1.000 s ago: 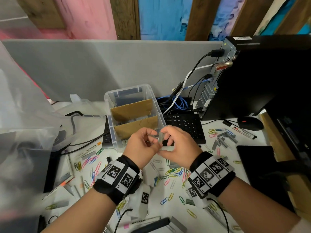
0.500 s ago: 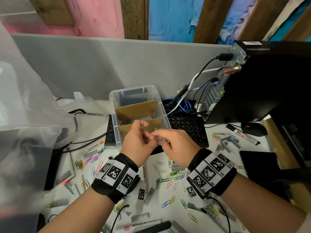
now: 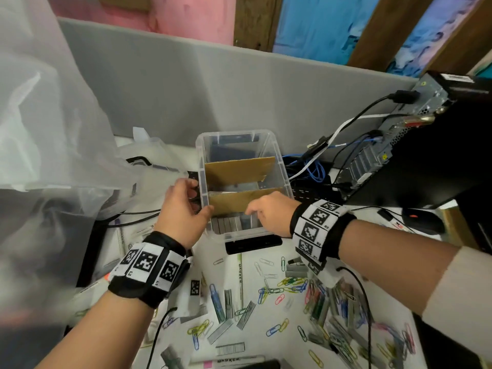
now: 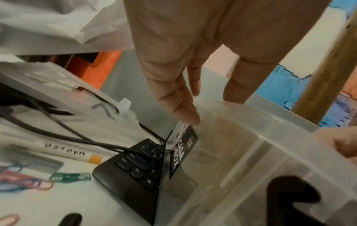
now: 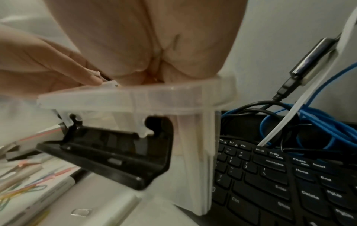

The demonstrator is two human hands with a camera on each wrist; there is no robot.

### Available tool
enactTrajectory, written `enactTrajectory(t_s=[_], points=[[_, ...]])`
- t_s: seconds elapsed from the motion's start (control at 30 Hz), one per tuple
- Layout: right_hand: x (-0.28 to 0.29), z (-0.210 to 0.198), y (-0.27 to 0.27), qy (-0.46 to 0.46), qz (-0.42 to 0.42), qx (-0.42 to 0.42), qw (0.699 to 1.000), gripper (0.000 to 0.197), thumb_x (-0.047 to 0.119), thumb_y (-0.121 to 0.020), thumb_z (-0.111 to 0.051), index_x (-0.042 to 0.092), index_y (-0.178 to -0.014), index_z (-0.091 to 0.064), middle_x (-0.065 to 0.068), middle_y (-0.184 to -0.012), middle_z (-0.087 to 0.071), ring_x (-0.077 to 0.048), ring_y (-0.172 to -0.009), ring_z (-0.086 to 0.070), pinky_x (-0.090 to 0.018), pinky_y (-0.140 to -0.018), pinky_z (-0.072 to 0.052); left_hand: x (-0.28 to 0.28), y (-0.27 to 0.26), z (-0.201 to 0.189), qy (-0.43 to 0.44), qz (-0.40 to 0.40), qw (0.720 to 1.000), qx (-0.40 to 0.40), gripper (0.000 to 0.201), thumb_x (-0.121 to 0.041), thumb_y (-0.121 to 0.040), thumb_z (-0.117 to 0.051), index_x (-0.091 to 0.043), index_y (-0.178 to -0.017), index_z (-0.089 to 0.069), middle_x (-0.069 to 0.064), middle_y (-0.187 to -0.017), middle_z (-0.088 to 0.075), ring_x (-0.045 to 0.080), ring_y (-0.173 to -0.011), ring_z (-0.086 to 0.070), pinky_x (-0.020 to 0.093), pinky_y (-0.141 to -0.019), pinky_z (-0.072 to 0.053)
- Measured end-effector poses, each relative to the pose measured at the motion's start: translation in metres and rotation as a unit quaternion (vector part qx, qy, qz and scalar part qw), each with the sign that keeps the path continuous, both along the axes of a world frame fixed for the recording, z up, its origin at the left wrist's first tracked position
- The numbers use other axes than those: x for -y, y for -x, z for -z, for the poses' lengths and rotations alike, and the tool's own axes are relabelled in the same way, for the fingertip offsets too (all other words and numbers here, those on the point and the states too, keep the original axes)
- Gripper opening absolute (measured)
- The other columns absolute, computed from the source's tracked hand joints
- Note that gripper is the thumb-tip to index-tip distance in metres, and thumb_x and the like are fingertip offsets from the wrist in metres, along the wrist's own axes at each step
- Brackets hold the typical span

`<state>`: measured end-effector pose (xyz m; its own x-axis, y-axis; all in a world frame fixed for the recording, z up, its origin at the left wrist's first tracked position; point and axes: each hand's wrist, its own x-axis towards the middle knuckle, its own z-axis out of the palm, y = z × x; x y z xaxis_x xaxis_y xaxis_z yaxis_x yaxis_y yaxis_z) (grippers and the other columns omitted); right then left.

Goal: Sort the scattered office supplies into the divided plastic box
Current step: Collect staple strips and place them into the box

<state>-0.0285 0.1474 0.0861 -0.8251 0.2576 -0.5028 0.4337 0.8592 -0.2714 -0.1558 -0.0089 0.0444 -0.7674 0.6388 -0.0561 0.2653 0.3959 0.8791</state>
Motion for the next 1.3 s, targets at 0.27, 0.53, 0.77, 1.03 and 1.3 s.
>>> enactTrajectory(t_s=[0.27,0.53,0.77,1.03,1.3], points=[[-0.005,0.034,0.039,-0.061,-0.052,0.145,0.986,0.034,0.009,-0.094,-0.046,0.009,-0.126,-0.059,-0.013,-0.125,-0.059,-0.031,-0.114,-0.056,-0.041,-0.097,-0.046,0.000,0.002,0.005,-0.044,0.014,0.992,0.119,0.046,-0.005,-0.083,-0.068,-0.020,-0.120,-0.044,0.006,-0.089,-0.057,0.031,-0.082,-0.065,0.049,-0.075,-0.056],[-0.008,0.050,0.043,-0.043,-0.051,0.156,0.986,0.032,0.015,-0.090,-0.051,0.015,-0.121,-0.061,-0.012,-0.120,-0.061,-0.032,-0.110,-0.058,-0.043,-0.092,-0.049,0.002,0.004,0.008,-0.068,0.021,0.987,0.141,0.051,-0.002,-0.083,-0.068,-0.012,-0.126,-0.043,0.009,-0.083,-0.057,0.030,-0.074,-0.061,0.050,-0.072,-0.056],[-0.009,0.052,0.045,-0.042,-0.049,0.149,0.987,0.032,0.014,-0.092,-0.051,0.009,-0.122,-0.058,-0.014,-0.118,-0.061,-0.031,-0.108,-0.059,-0.041,-0.092,-0.049,0.001,0.004,0.004,-0.062,0.017,0.987,0.145,0.053,-0.003,-0.082,-0.068,-0.013,-0.127,-0.042,0.006,-0.081,-0.056,0.038,-0.084,-0.063,0.056,-0.075,-0.055],[-0.009,0.044,0.040,-0.015,-0.015,0.142,0.990,0.031,0.015,-0.089,-0.052,0.009,-0.117,-0.063,-0.012,-0.115,-0.065,-0.030,-0.106,-0.061,-0.042,-0.091,-0.051,0.002,-0.002,-0.007,-0.055,0.008,0.988,0.142,0.052,-0.003,-0.083,-0.068,-0.013,-0.128,-0.043,0.009,-0.085,-0.058,0.033,-0.085,-0.063,0.053,-0.073,-0.056],[0.005,-0.013,0.009,0.033,-0.006,0.009,0.999,0.028,0.008,-0.095,-0.040,0.005,-0.111,-0.063,-0.008,-0.110,-0.064,-0.023,-0.102,-0.059,-0.033,-0.092,-0.046,0.006,-0.006,-0.009,0.027,0.004,1.000,-0.009,0.045,-0.024,-0.081,-0.072,-0.016,-0.120,-0.050,0.003,-0.107,-0.056,0.024,-0.088,-0.062,0.046,-0.085,-0.054]])
